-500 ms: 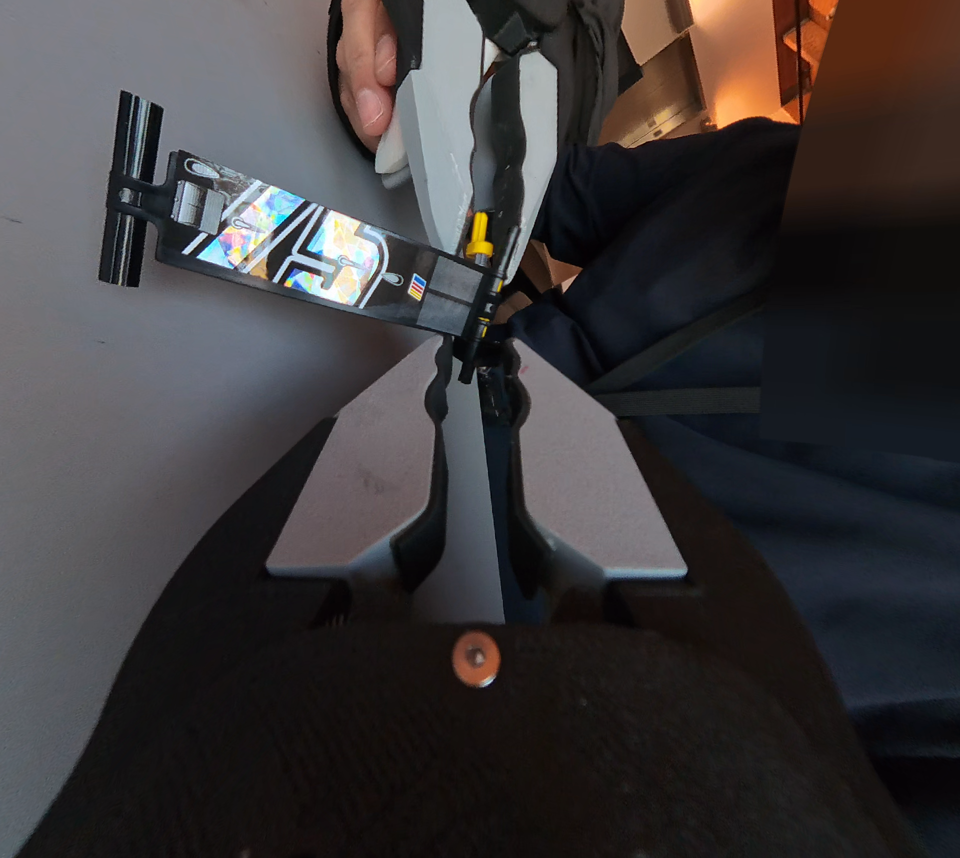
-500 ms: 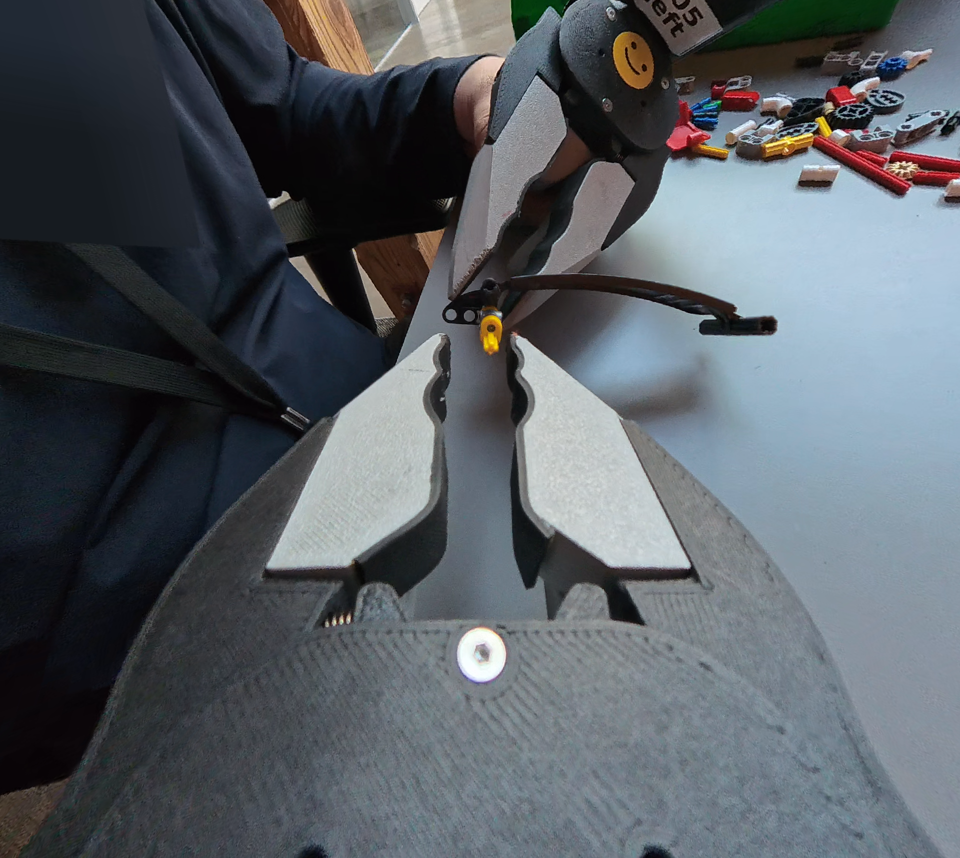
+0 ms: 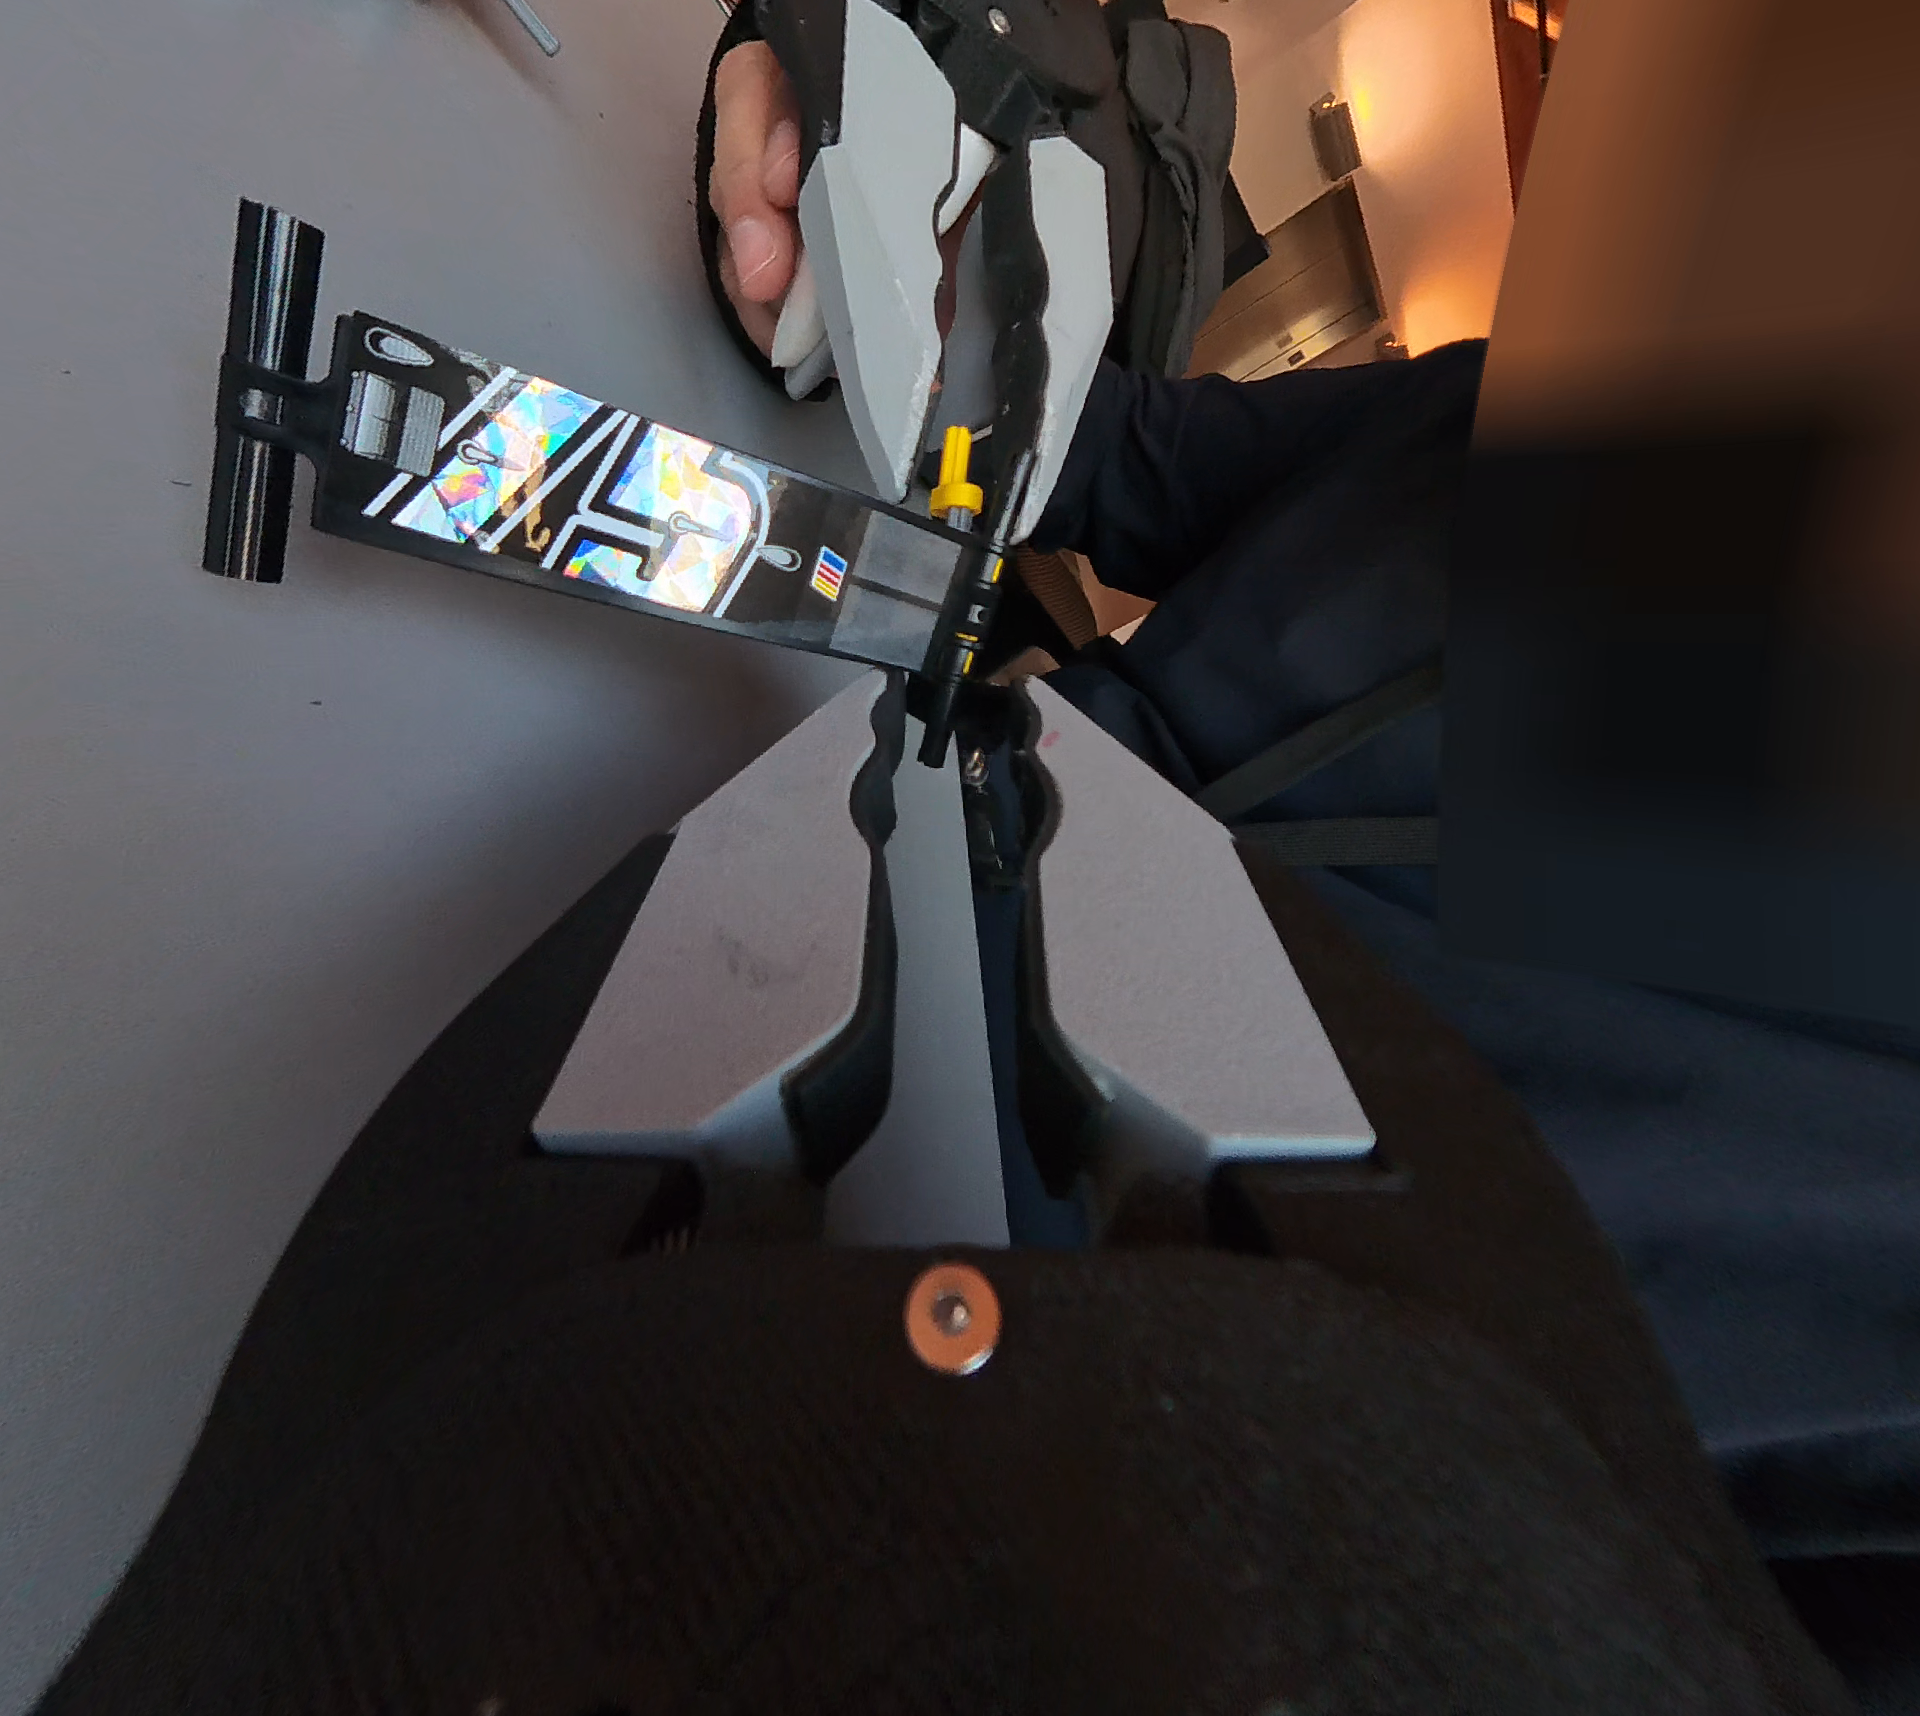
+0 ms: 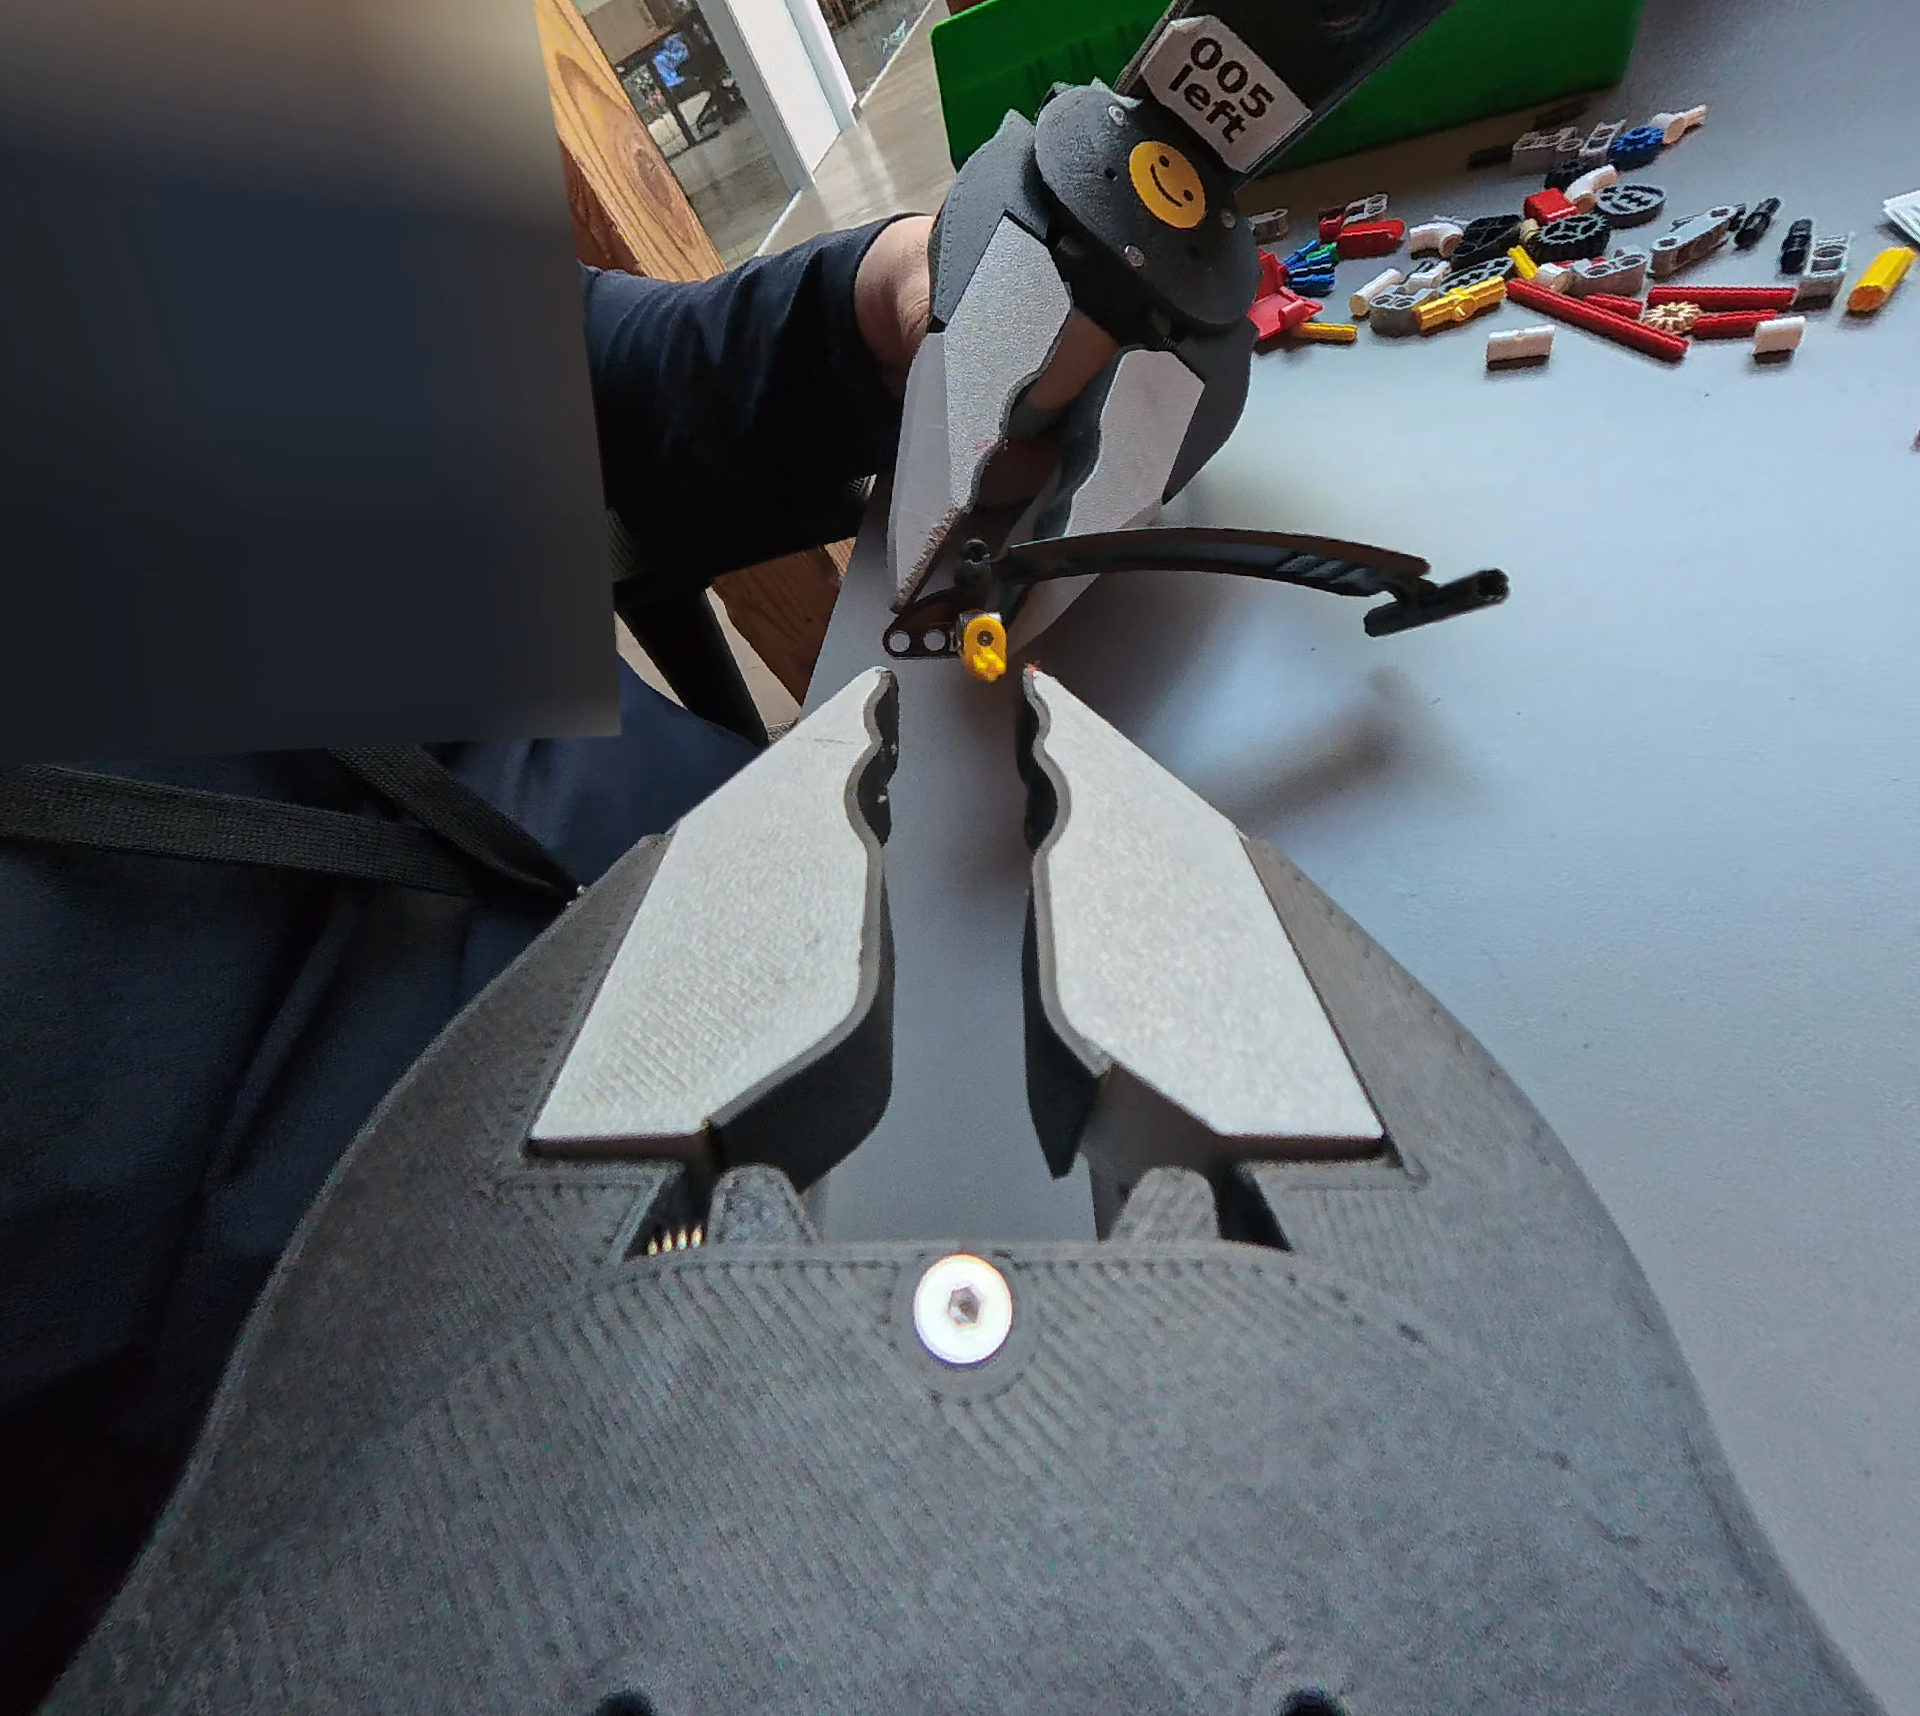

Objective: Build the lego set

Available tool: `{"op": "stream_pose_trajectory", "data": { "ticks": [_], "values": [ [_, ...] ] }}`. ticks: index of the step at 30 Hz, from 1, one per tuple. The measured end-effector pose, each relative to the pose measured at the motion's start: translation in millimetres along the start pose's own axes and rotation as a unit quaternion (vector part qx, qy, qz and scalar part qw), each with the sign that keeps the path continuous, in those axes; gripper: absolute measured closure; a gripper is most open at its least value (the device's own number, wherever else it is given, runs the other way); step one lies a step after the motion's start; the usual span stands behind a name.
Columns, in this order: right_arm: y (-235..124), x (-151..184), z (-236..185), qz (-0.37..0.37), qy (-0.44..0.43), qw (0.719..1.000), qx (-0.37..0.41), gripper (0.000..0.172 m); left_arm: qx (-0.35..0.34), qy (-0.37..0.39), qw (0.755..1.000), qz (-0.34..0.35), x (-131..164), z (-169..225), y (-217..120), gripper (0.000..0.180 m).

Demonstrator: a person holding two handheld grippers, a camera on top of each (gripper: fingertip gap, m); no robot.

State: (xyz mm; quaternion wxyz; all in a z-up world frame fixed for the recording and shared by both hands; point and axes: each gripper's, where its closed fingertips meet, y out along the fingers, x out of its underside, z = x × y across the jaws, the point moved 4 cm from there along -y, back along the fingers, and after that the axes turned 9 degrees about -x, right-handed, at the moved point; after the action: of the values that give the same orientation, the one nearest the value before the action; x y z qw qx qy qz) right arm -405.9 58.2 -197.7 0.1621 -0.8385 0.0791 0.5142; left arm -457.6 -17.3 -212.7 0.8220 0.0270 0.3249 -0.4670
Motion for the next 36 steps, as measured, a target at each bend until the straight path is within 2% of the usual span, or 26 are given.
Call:
{"op": "stream_pose_trajectory", "data": {
  "ticks": [36],
  "values": [
    [3.6,2.5,1.2,-0.015,0.003,1.0,0.007,0.152,0.004,-0.001,1.0,-0.003,0.4,0.0,0.6,0.164]
  ]
}}
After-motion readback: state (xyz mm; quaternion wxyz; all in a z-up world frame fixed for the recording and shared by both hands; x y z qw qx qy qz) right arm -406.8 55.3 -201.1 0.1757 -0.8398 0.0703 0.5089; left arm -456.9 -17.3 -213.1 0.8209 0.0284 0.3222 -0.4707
